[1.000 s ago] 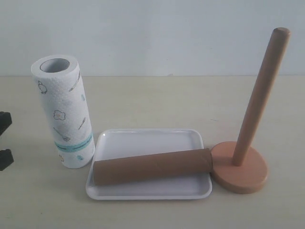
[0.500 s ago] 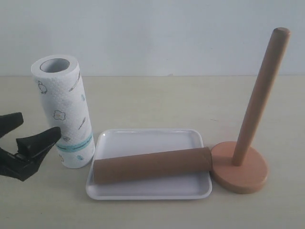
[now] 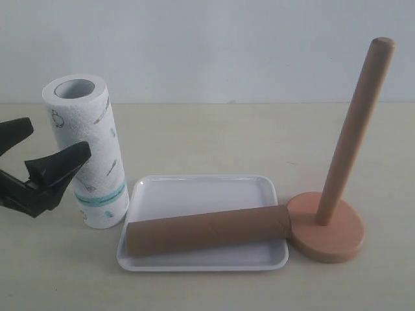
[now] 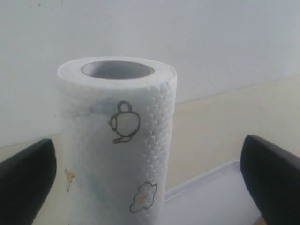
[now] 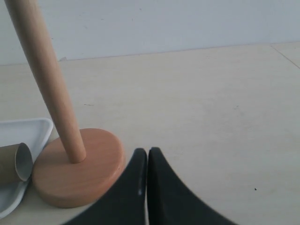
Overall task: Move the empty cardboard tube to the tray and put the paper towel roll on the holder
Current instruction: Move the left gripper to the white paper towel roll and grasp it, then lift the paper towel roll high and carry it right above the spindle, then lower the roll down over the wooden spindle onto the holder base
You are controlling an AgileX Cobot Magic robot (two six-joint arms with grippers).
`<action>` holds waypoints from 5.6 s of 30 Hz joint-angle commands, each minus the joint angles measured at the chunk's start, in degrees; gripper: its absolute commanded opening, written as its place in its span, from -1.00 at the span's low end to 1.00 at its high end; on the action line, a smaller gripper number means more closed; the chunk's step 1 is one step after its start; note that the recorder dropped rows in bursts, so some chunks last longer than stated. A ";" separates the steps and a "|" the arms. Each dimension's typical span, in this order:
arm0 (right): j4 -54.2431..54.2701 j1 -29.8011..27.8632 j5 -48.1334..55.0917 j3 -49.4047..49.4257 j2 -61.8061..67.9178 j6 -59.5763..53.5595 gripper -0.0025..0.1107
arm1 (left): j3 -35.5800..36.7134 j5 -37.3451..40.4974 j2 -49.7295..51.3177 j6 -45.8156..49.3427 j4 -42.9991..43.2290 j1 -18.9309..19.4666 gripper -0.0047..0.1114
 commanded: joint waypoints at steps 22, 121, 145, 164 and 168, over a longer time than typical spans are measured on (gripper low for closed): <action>0.12 -0.42 -0.62 -0.07 -0.27 -0.08 -0.96 | -17.88 -5.40 28.33 1.88 8.14 0.16 0.86; 0.12 -0.42 -0.64 -0.07 -0.27 0.06 -0.96 | -105.74 50.37 29.22 -89.17 68.50 -48.18 -0.85; 0.12 -0.42 -0.64 -0.07 -0.27 0.06 -0.96 | -99.69 44.80 28.35 -90.81 68.50 -45.91 -0.85; 0.12 -0.42 -0.51 -0.07 -0.27 0.06 -0.96 | -89.22 49.33 28.35 -75.19 55.35 -45.54 -0.85; 0.12 -0.42 -0.51 -0.07 -0.27 0.06 -0.96 | -87.31 47.54 29.27 -69.13 48.48 -45.54 -0.85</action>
